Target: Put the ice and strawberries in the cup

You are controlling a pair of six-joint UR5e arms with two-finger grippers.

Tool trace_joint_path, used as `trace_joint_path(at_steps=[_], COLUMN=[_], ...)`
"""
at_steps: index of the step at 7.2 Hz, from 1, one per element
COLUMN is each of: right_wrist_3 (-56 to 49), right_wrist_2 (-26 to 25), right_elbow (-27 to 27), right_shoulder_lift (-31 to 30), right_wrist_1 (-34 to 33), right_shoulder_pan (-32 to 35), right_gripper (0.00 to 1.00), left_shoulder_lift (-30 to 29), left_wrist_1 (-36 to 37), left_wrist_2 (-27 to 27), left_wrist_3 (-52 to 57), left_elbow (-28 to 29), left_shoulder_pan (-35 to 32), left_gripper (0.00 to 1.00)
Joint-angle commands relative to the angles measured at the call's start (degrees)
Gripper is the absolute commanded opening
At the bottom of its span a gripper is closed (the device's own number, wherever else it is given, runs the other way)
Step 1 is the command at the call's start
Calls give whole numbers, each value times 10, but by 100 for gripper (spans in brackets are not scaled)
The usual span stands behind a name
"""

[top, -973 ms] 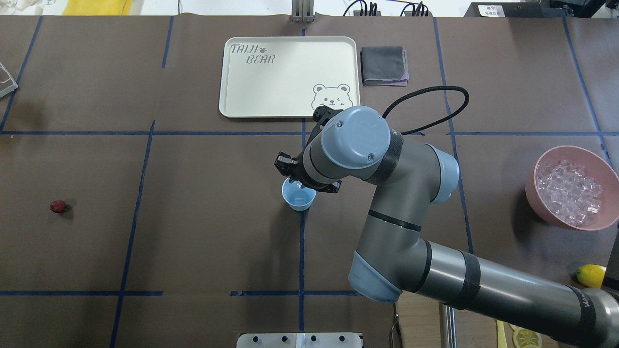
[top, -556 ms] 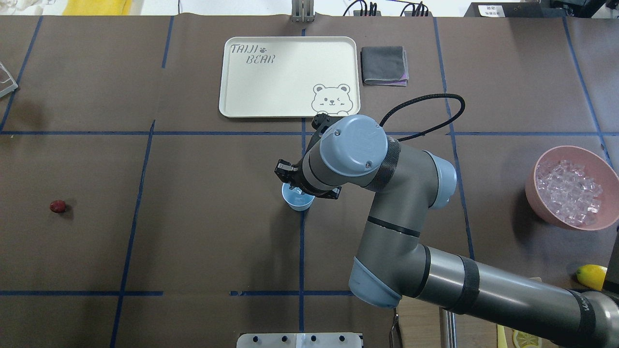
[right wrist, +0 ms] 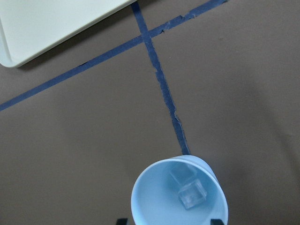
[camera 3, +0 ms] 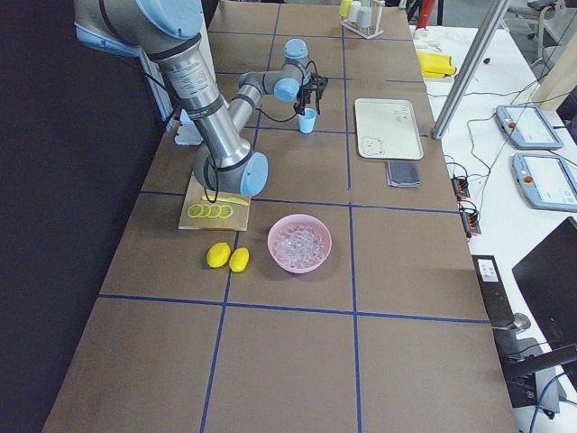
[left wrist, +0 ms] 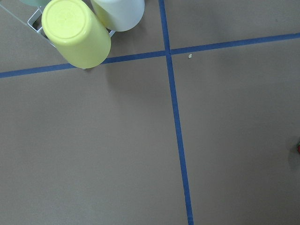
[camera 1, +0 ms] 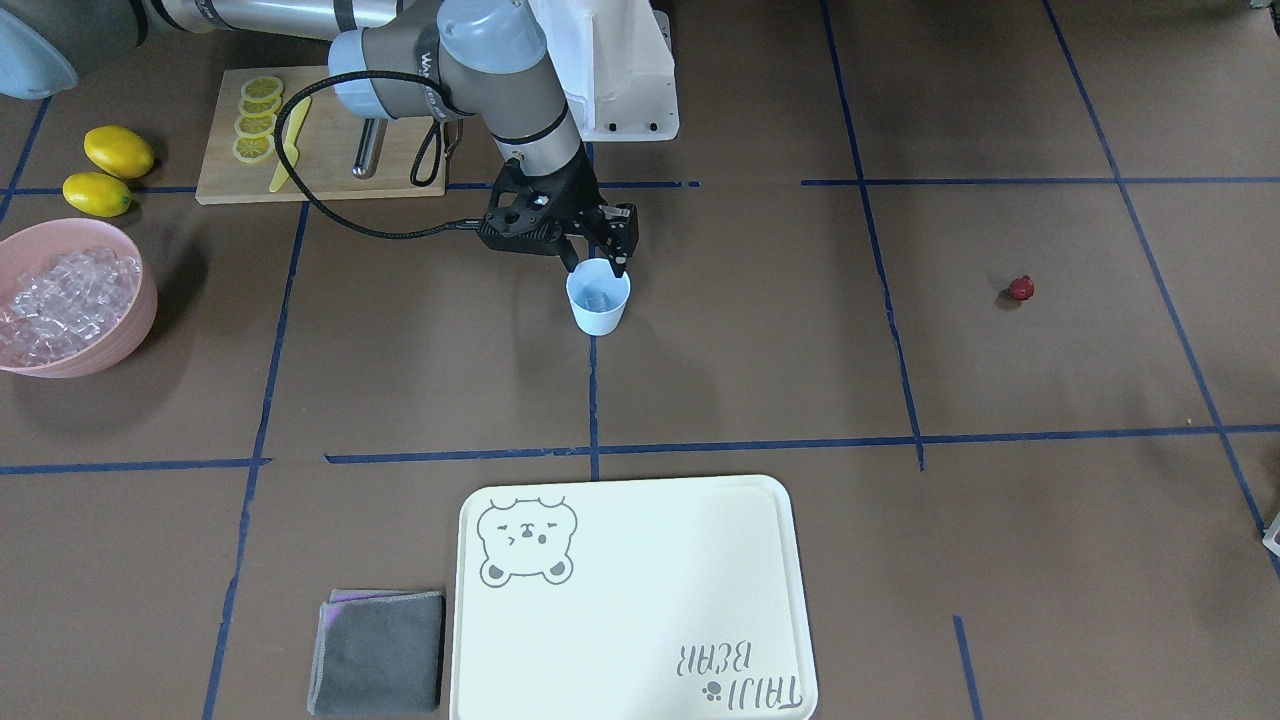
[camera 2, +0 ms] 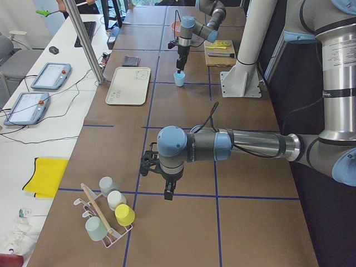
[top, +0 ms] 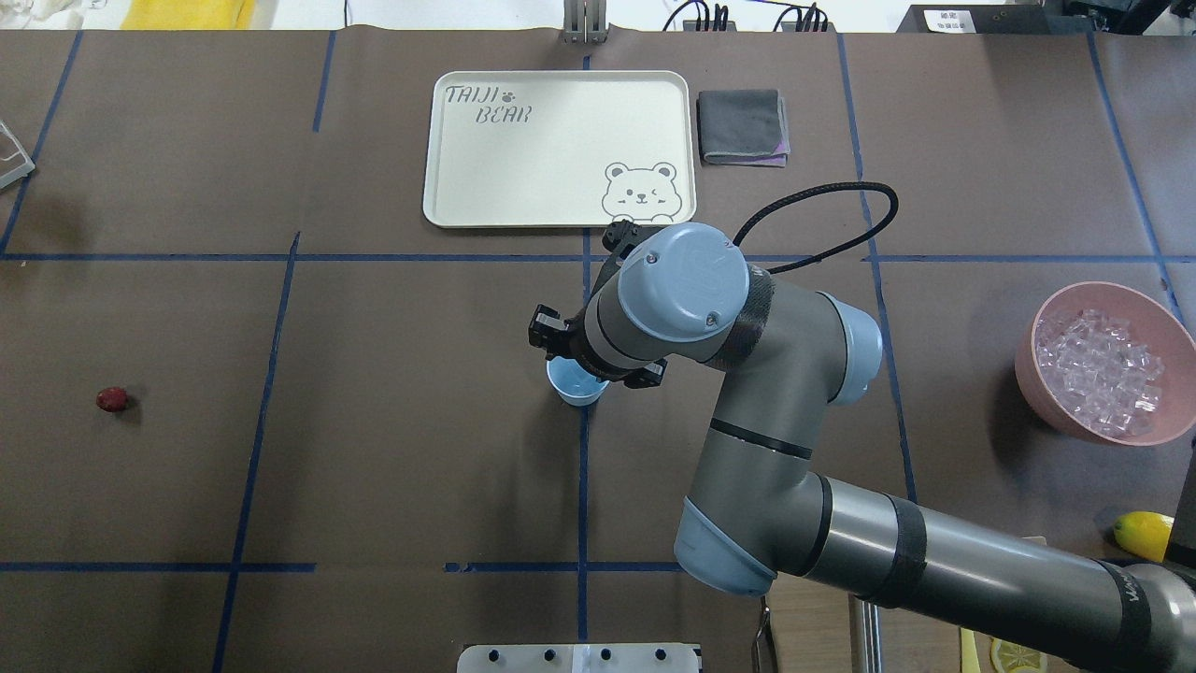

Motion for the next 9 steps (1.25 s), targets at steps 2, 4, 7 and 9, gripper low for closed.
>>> trace_joint_path(at_steps=[2,4,7,9], right_wrist_3=[-3,-52,-144,-180], right_wrist_2=[37,116,205,244], right_elbow=[60,130,190,192], right_shoulder_lift=[-39,-130,-261,-322], right_wrist_1=[-10,-10,-9,-4], right_shoulder_pan=[63,139,241,295], right_gripper=[66,66,69,79], left_shoulder_lift=[2,4,8,8], left_wrist_1=[0,0,0,0], left_wrist_2=[0,-1,-1,-1], left_wrist_3=[0,0,1,1], left_elbow=[-3,-10,-13,-13], left_shoulder_pan=[0,0,0,0], left_gripper=[100,100,100,100])
